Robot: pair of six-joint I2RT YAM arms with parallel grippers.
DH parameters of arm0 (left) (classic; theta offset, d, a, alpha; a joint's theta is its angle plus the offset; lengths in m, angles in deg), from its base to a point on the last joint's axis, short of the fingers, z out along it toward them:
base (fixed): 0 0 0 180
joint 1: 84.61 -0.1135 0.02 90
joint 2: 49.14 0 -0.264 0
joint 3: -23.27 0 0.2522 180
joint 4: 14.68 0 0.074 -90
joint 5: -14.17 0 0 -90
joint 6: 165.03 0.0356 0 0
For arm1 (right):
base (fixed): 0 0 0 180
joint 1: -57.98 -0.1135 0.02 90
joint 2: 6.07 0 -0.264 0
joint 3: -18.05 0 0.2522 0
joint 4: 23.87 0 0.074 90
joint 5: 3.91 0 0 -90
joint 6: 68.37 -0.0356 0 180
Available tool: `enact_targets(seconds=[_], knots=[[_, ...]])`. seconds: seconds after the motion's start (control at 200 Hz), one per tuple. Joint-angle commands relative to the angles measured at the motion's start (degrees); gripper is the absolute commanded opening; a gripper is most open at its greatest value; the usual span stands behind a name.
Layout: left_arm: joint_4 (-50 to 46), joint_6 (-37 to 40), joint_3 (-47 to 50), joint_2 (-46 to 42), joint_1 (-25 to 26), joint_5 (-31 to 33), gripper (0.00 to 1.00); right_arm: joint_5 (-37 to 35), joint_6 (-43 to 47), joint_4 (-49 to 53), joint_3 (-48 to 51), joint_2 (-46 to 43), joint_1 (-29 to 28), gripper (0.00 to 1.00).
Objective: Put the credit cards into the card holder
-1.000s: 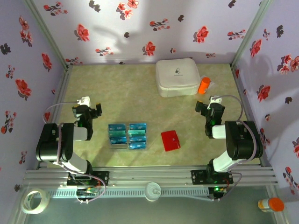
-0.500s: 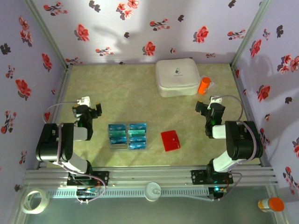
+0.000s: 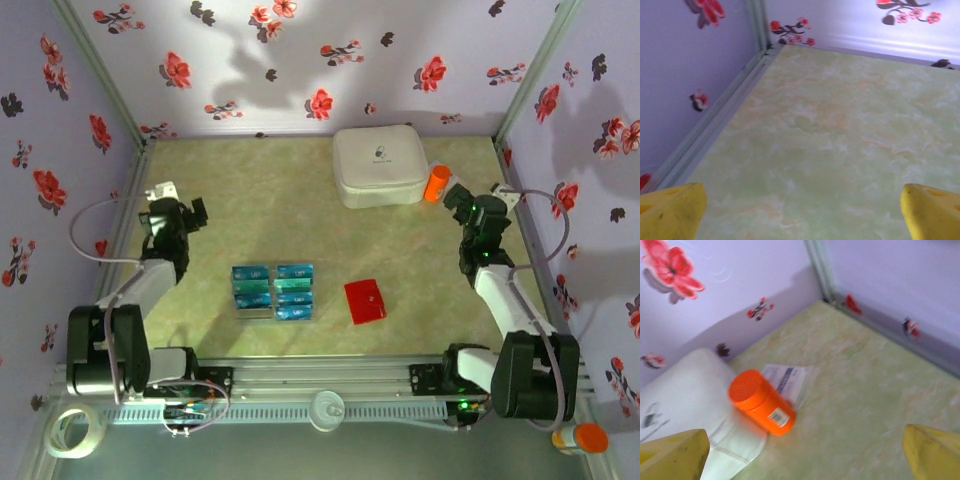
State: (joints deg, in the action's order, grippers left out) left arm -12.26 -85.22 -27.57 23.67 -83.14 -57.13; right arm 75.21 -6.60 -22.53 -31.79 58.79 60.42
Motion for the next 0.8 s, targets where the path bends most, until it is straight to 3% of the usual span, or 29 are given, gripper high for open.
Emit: enact_targets(seconds=[0.0,0.125,0.26,0.41,0.55,0.795], knots=[[-29.5,-16.7,-11.0,-5.5,-0.3,4.7,1.00,18.3,-5.2,9.4,-1.4,-1.8,-1.5,0.96],[-48.4,-29.3,-16.6,-10.4,-0.2,-1.2,1.00,22.8,-3.2,17.2,-4.1,-4.1,-10.0,0.89],[-53.6,-35.7,-11.2,-19.7,1.0,-4.2,1.00,18.0,-0.1,25.9,-6.2,-5.2,-25.0,0.88],[-57.6,-37.3,-4.7,-28.0,2.7,-3.5,1.00,9.9,0.7,30.6,-4.6,-4.8,-42.8,0.88],[-59.3,-36.9,-1.2,-28.9,3.9,-2.3,1.00,0.4,1.5,31.8,-3.6,-0.2,-58.4,0.89],[-58.8,-36.4,0.9,-24.1,9.4,-1.1,1.00,-6.1,4.9,31.8,-6.2,11.1,-72.9,0.91]])
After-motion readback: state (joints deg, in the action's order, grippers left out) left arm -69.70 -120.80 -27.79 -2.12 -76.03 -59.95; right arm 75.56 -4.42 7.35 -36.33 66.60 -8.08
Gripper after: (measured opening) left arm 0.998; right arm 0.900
